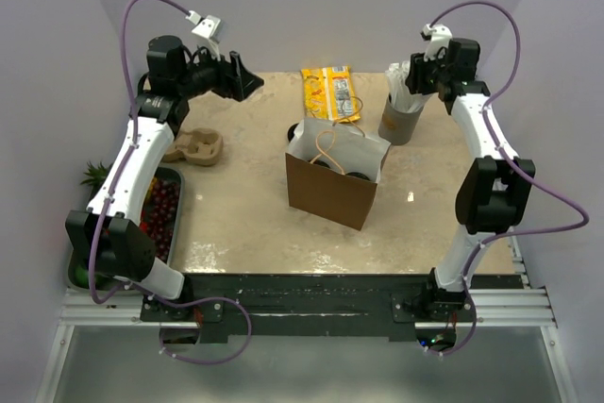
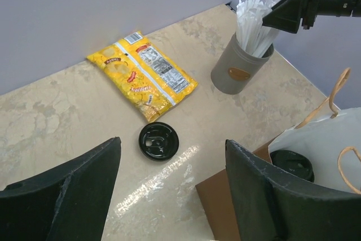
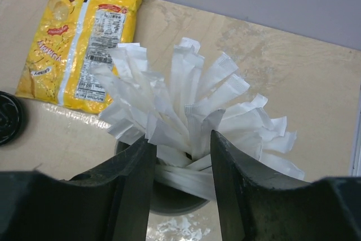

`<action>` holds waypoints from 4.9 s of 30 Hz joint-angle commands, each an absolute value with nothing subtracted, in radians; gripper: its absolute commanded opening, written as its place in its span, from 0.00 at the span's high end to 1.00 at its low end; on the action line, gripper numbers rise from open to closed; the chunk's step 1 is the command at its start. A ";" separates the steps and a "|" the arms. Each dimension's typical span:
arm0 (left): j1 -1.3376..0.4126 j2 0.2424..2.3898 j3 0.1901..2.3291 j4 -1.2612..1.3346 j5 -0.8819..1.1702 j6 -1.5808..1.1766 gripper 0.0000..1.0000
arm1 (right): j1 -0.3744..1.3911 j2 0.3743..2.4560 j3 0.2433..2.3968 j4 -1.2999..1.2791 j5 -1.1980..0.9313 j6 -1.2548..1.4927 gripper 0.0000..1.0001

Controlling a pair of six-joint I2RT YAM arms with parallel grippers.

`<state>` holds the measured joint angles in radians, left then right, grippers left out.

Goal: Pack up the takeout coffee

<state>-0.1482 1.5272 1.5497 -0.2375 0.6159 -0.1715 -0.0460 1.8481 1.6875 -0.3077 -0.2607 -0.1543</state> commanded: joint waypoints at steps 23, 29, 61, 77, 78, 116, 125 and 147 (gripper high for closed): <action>-0.132 1.477 1.505 -0.218 0.630 -0.173 0.21 | -0.046 1.760 1.772 -0.222 -0.295 -0.123 0.99; -0.132 1.473 1.493 -0.198 0.643 -0.190 0.21 | -0.045 1.664 1.779 -0.247 -0.299 -0.103 1.00; -0.400 1.696 1.762 0.074 0.950 -0.190 0.24 | -0.044 1.371 1.784 -0.285 -0.455 -0.097 1.00; -0.433 1.641 1.750 0.002 0.896 -0.097 0.25 | -0.046 1.405 1.915 -1.108 -0.264 -0.385 1.00; -0.433 1.635 1.726 0.002 0.896 -0.095 0.25 | -0.046 1.399 1.860 -1.121 -0.244 -0.412 1.00; -0.402 1.483 1.499 -0.129 0.827 -0.045 0.23 | -0.054 1.675 1.068 -0.831 -0.103 -0.741 0.62; -0.379 1.485 1.494 -0.140 0.813 -0.040 0.22 | -0.052 1.727 1.040 -0.799 -0.120 -0.749 0.66; -0.371 1.514 1.539 -0.123 0.813 -0.058 0.21 | -0.029 1.550 1.318 -1.021 -0.264 -0.618 1.00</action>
